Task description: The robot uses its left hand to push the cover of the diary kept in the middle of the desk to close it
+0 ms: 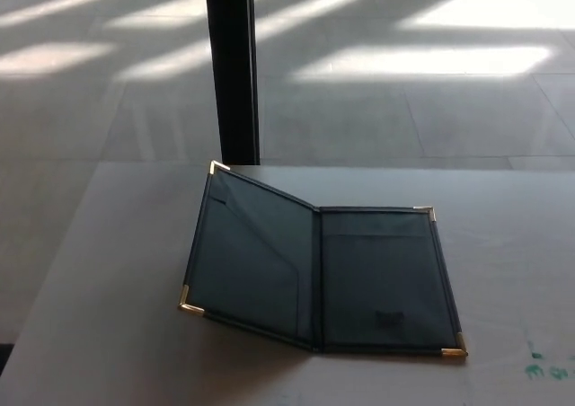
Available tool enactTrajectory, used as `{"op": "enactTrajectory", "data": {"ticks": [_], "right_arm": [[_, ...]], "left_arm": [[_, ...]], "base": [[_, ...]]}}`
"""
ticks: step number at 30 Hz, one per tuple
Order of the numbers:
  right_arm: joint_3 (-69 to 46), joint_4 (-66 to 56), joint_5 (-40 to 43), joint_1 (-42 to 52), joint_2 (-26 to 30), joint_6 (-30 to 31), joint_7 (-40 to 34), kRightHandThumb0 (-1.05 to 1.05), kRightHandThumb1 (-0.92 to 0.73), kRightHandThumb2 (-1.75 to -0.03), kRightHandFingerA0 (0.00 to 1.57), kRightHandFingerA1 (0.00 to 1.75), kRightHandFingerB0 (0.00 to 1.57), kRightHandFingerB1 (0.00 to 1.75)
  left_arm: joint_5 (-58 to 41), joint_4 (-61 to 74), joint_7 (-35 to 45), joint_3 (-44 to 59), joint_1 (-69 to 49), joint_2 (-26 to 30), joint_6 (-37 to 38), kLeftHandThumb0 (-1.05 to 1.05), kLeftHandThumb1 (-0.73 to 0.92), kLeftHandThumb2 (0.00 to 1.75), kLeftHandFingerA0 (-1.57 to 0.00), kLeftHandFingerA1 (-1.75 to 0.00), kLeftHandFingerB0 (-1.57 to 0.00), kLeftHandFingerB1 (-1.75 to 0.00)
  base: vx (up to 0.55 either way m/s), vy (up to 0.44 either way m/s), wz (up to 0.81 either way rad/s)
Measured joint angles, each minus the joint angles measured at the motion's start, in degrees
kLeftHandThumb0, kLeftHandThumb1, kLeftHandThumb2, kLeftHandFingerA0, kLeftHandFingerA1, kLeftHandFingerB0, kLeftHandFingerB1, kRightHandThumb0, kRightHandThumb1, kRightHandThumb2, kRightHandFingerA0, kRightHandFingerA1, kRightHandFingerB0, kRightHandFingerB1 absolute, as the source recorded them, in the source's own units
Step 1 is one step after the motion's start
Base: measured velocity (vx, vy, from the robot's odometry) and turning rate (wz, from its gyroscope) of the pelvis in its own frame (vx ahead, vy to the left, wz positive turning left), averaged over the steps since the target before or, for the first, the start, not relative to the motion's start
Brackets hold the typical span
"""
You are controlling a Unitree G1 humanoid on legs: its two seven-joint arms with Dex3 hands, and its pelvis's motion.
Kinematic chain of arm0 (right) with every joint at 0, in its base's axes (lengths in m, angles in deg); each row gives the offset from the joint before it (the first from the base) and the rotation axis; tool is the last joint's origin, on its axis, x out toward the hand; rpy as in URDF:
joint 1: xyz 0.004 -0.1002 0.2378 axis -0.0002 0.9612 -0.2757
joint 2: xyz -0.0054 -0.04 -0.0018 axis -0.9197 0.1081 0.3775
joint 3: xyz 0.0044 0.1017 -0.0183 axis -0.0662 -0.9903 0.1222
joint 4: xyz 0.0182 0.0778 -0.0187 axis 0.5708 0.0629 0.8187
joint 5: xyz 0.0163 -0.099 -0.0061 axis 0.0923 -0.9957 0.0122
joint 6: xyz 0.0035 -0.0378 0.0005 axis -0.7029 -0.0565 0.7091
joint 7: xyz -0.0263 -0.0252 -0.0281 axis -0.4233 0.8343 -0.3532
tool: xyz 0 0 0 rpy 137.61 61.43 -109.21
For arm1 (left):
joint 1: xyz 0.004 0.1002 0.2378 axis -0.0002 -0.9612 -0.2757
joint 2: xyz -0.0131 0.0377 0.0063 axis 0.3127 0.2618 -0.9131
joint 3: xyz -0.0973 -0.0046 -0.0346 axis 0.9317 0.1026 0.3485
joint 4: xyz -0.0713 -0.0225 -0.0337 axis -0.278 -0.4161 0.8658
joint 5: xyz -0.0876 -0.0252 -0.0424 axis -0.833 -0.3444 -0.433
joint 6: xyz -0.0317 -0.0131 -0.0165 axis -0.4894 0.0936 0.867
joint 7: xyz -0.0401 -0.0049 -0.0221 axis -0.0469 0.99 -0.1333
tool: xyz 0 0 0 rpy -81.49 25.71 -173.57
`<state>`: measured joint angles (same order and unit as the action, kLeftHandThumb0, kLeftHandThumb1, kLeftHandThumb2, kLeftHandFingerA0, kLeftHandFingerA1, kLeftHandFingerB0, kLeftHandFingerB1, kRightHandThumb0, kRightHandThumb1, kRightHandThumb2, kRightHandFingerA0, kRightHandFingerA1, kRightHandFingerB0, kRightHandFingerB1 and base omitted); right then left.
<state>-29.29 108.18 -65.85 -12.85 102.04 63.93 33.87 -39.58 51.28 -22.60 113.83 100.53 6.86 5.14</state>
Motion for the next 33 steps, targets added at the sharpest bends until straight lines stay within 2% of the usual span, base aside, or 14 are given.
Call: {"op": "enactTrajectory", "data": {"ticks": [1,2,3,5,6,7,8,18,19,20,22,24,30,33], "right_arm": [[0.0,-0.1,0.0,0.0,0.0,0.0,0.0,-1.02,-0.88,-0.67,0.97,0.73,0.51,0.55],[0.0,-0.2,0.1,0.0,0.0,0.1,0.0,-1.01,-0.89,-0.67,0.93,0.75,0.51,0.56],[0.0,-0.2,0.2,-0.1,0.0,0.1,0.0,-1.03,-0.89,-0.68,0.93,0.74,0.53,0.57],[0.0,-0.4,0.4,-0.1,0.0,0.2,0.0,-1.03,-0.88,-0.68,0.94,0.75,0.53,0.57],[0.0,-0.5,0.4,-0.1,0.0,0.2,0.0,-1.03,-0.88,-0.67,0.94,0.75,0.52,0.56],[0.0,-0.6,0.5,-0.2,0.0,0.3,0.0,-1.03,-0.88,-0.68,0.94,0.75,0.50,0.55],[0.0,-0.7,0.7,-0.2,0.0,0.4,0.0,-1.04,-0.88,-0.69,0.95,0.75,0.51,0.56],[0.0,-0.7,2.1,-0.2,0.0,1.0,0.0,-1.03,-0.87,-0.67,0.96,0.74,0.54,0.56],[0.0,-0.7,2.2,-0.2,0.0,1.1,0.0,-1.04,-0.87,-0.65,0.99,0.73,0.56,0.56],[0.0,-0.7,2.2,-0.2,0.0,1.2,0.0,-1.03,-0.89,-0.67,0.96,0.75,0.54,0.57],[0.0,-0.8,2.2,-0.2,0.0,1.2,0.0,-1.03,-0.89,-0.68,0.93,0.75,0.53,0.56],[0.0,-0.9,2.2,-0.2,0.0,1.3,0.0,-1.01,-0.89,-0.67,0.96,0.75,0.53,0.57],[0.0,-1.4,2.3,-0.2,0.0,1.6,0.0,-1.01,-0.89,-0.68,0.95,0.75,0.51,0.56],[0.0,-1.8,2.3,-0.2,0.0,1.8,0.0,-1.02,-0.89,-0.68,0.93,0.75,0.53,0.58]], "left_arm": [[-0.1,1.7,0.1,-0.6,-0.3,-0.6,-0.4,-0.90,0.92,0.73,-0.42,-0.47,-0.38,-0.46],[-0.3,4.1,0.3,-1.4,-0.7,-1.3,-1.0,-0.95,0.92,0.80,-0.35,-0.49,-0.30,-0.44],[-0.5,5.8,0.5,-2.1,-1.1,-1.9,-1.4,-0.89,0.82,1.25,-0.34,-0.56,-0.25,-0.49],[-0.7,9.6,0.9,-3.8,-2.2,-3.0,-2.6,-0.85,0.81,1.24,-0.34,-0.56,-0.21,-0.48],[-0.8,11.0,1.0,-4.5,-2.7,-3.4,-3.2,-0.93,0.91,0.79,-0.41,-0.46,-0.35,-0.44],[-0.9,13.1,1.2,-5.5,-3.4,-4.1,-4.0,-0.79,0.76,1.20,-0.38,-0.59,-0.25,-0.51],[-1.1,15.0,1.4,-6.5,-4.2,-4.8,-4.9,-0.94,0.92,0.81,-0.36,-0.48,-0.31,-0.45],[-2.5,24.3,3.2,-12.4,-9.6,-7.2,-12.1,-0.92,0.92,0.82,-0.38,-0.49,-0.29,-0.44],[-2.7,24.8,3.3,-12.5,-9.8,-7.3,-12.7,-0.81,0.84,1.27,-0.32,-0.58,-0.15,-0.47],[-3.0,25.5,3.6,-12.6,-10.1,-7.3,-13.5,-0.91,0.92,0.84,-0.30,-0.50,-0.24,-0.44],[-3.6,26.5,3.9,-12.6,-10.5,-7.4,-14.7,-0.94,0.92,0.81,-0.25,-0.50,-0.23,-0.44],[-4.6,27.4,4.3,-12.6,-10.6,-7.6,-16.3,-0.92,0.92,0.86,-0.31,-0.53,-0.25,-0.46],[-6.5,28.5,5.1,-13.6,-11.5,-9.5,-20.8,-0.80,0.92,0.88,-0.32,-0.52,-0.26,-0.46],[-7.3,28.6,5.7,-14.8,-12.4,-10.5,-23.2,-0.86,0.92,0.86,-0.31,-0.52,-0.24,-0.45]], "base": [[0.00,0.000,0.00],[0.00,0.000,0.00],[0.00,0.000,0.00],[0.00,0.000,0.00],[0.00,0.000,0.00],[0.00,0.000,0.00],[0.00,0.000,0.00],[0.00,0.000,0.00],[0.00,0.000,0.00],[0.00,0.000,0.00],[0.00,0.000,0.00],[0.00,0.000,0.00],[0.00,0.000,0.00],[0.00,0.000,0.00]]}}
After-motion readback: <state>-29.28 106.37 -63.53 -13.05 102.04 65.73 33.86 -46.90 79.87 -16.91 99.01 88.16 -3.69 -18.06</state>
